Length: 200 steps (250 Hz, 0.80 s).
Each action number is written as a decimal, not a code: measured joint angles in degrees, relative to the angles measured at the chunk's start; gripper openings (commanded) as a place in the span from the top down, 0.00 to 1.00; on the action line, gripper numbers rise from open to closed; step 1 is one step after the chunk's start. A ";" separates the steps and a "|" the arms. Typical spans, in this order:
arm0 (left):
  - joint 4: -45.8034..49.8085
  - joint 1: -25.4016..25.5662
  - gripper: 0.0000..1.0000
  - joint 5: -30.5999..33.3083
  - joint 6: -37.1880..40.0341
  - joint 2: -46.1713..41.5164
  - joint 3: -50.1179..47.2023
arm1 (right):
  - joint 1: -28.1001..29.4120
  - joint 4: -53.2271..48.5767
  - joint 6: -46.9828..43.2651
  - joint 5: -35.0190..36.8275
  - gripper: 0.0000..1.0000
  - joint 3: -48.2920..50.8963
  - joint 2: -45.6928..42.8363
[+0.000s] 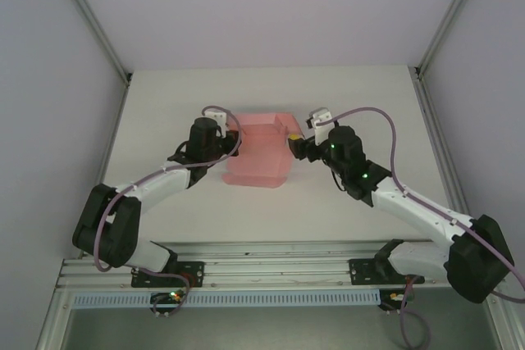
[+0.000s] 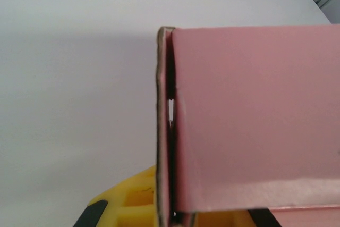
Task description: Assemble paper box
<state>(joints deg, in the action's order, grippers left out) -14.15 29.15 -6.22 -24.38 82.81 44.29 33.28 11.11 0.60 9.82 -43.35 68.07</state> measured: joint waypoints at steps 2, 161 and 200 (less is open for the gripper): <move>0.04 0.00 1.00 0.00 0.00 -0.02 0.00 | 0.00 -0.09 0.00 -0.02 0.24 -0.22 0.24; 5.01 0.00 1.00 3.41 -1.11 -0.50 2.14 | 5.51 -9.88 2.32 5.86 0.90 -10.23 8.31; 5.64 0.00 1.00 3.48 -1.88 -0.37 2.67 | 7.72 -12.50 6.93 9.40 0.91 -12.55 9.81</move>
<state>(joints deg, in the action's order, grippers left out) -8.51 29.15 -2.74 -26.26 82.43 46.96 40.99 -1.39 7.53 19.22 -55.90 77.89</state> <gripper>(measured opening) 0.054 0.094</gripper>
